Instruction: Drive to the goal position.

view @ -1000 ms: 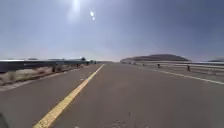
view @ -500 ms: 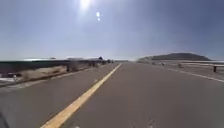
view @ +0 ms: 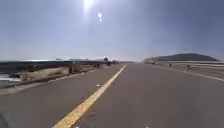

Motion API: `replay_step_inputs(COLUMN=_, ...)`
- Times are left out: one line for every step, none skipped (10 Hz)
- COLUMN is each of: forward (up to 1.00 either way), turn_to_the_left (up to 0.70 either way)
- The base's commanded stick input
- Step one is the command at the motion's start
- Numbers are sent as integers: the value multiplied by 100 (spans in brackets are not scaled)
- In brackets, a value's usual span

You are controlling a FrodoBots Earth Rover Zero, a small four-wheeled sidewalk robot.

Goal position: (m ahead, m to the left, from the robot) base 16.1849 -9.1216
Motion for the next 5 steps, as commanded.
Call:
replay_step_inputs(forward=85, turn_to_the_left=0)
replay_step_inputs(forward=85, turn_to_the_left=0)
replay_step_inputs(forward=85, turn_to_the_left=0)
replay_step_inputs(forward=85, turn_to_the_left=0)
replay_step_inputs(forward=85, turn_to_the_left=0)
